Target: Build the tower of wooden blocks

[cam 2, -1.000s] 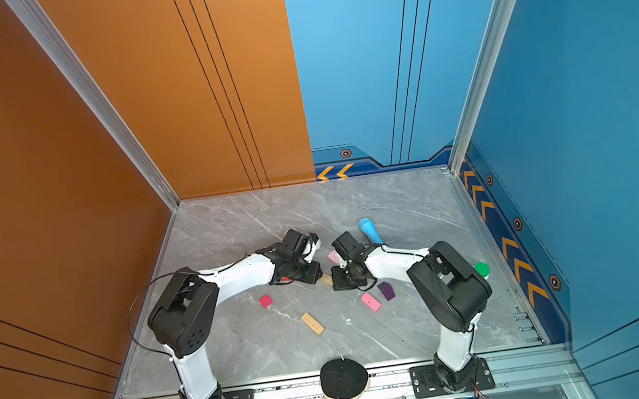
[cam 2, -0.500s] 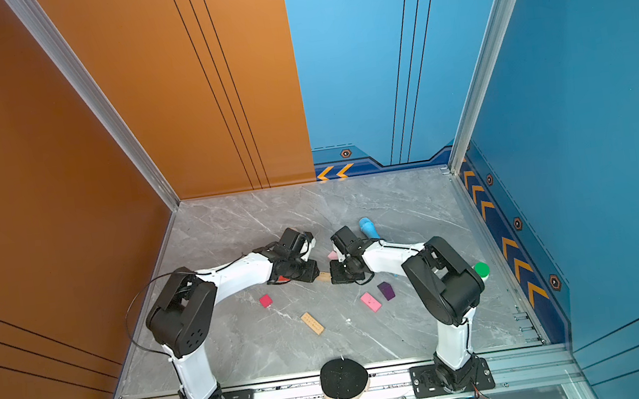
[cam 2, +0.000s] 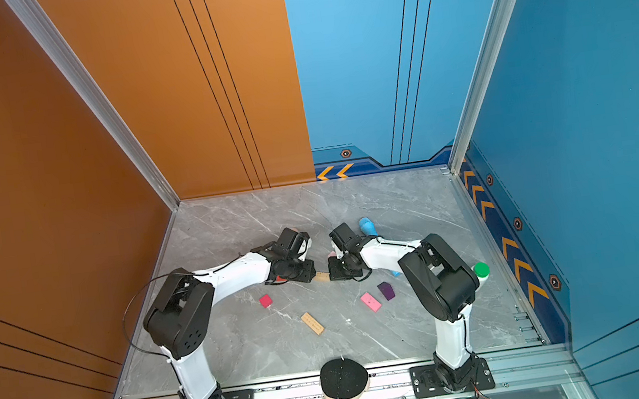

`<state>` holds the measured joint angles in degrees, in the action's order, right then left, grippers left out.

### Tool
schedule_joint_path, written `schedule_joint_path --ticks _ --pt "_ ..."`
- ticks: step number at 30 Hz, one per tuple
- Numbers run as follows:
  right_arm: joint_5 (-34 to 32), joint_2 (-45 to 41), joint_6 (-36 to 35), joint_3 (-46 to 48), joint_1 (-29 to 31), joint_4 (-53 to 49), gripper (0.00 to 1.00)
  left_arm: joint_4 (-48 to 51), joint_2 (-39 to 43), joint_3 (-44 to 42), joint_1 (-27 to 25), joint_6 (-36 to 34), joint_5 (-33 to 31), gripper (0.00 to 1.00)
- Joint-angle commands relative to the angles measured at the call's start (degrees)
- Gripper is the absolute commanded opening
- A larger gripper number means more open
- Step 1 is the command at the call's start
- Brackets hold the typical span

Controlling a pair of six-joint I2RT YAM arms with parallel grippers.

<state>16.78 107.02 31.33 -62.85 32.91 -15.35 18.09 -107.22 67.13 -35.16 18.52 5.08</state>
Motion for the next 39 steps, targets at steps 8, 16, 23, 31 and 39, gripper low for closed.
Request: schedule_joint_path --ticks 8,16,23,31,39 --pt "-0.2 1.5 -1.2 -0.8 -0.4 -0.5 0.00 3.4 2.7 -1.1 0.7 0.9 -2.5 0.43" --pt "-0.8 -0.7 -1.2 -0.9 -0.3 -1.0 0.00 3.4 4.5 -0.7 0.6 1.0 -2.8 0.47" --pt "-2.2 -4.5 -1.8 -0.9 0.3 -3.1 0.00 3.9 8.6 -1.2 0.7 0.9 -3.5 0.47" --pt "-4.9 -11.2 -3.7 -0.7 3.4 -8.7 0.00 4.7 20.0 -5.8 0.2 0.9 -6.3 0.45" --pt "-6.1 -12.5 -7.7 -3.5 13.9 -17.2 0.27 5.8 32.2 -12.8 -0.3 2.3 -11.4 0.43"
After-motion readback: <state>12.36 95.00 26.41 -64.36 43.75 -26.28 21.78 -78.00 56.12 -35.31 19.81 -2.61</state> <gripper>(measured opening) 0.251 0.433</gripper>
